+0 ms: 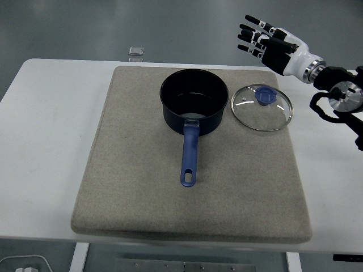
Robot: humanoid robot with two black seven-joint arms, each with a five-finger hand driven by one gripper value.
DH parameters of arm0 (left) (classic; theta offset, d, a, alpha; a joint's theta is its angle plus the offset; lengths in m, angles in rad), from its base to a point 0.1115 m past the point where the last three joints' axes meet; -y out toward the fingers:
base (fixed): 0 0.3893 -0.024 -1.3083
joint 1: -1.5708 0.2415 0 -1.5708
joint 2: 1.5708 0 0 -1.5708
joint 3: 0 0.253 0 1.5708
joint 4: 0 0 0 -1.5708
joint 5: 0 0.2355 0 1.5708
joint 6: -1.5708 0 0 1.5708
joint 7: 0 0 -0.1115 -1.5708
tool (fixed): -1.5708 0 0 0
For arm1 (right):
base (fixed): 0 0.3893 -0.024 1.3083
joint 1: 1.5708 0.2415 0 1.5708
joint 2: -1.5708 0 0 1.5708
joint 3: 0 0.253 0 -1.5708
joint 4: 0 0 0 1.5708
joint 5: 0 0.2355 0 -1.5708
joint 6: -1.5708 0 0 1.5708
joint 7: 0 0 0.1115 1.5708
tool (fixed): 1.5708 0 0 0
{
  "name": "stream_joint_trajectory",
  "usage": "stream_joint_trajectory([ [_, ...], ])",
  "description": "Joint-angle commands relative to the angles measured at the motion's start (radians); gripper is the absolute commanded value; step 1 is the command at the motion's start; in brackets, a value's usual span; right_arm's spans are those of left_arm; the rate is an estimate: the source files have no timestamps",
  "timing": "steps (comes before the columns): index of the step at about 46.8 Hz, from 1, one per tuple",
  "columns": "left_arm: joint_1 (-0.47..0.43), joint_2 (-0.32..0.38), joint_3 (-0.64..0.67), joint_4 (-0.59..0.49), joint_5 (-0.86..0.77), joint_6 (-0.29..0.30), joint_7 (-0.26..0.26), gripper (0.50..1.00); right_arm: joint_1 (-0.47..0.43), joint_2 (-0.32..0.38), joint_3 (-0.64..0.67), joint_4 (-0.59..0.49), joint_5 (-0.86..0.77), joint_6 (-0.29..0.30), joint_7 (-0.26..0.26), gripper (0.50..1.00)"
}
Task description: Lift the pot lid and place it to the right of the pot.
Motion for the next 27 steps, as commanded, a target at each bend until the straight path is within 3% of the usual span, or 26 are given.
stream_joint_trajectory([
  [1, 0.000, 0.000, 0.000, 0.000, 0.000, 0.000, 0.000, 1.000, -0.003, 0.000, -0.002, 0.000, -0.001, 0.002, -0.001, 0.919],
  [27, 0.000, 0.000, 0.000, 0.000, 0.000, 0.000, 0.000, 1.000, -0.020, 0.011, 0.021, 0.000, 0.001, 0.022, 0.002, 0.919],
])
